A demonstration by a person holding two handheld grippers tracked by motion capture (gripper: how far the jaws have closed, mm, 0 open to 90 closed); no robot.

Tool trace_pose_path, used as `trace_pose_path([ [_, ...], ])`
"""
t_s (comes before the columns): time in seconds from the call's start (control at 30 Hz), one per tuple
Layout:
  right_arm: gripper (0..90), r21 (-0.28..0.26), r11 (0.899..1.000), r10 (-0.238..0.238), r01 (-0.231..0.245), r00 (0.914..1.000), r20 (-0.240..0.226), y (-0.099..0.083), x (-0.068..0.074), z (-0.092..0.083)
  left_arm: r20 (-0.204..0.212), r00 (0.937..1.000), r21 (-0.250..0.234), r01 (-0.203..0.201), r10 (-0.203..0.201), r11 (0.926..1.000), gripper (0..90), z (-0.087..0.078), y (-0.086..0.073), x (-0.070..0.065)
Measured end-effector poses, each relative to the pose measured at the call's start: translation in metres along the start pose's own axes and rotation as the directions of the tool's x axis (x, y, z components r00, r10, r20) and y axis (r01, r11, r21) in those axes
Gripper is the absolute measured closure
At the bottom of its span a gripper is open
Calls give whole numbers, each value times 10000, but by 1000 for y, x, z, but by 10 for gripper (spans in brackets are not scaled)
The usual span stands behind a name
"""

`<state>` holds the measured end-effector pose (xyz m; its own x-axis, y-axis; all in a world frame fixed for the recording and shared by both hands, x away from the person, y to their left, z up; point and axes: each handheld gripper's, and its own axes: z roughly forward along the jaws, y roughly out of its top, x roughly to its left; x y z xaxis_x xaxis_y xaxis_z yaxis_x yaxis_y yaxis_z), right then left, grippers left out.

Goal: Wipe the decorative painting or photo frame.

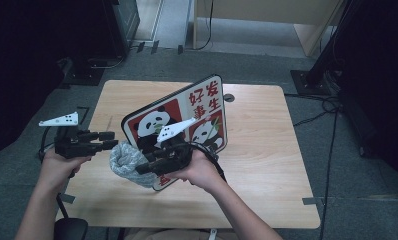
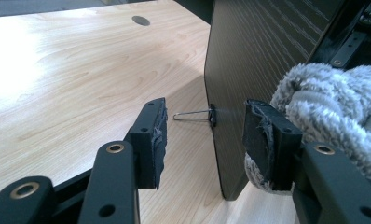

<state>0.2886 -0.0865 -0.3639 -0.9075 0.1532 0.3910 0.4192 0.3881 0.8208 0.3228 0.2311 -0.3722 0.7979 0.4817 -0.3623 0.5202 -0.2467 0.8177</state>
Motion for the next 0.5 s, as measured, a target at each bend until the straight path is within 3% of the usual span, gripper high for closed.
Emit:
trace_pose_path([
  [0.5, 623, 228, 9991, 350, -349, 9994, -35, -19, -4, 4, 38, 9999, 43, -144, 144, 9999, 501, 3, 1, -4],
])
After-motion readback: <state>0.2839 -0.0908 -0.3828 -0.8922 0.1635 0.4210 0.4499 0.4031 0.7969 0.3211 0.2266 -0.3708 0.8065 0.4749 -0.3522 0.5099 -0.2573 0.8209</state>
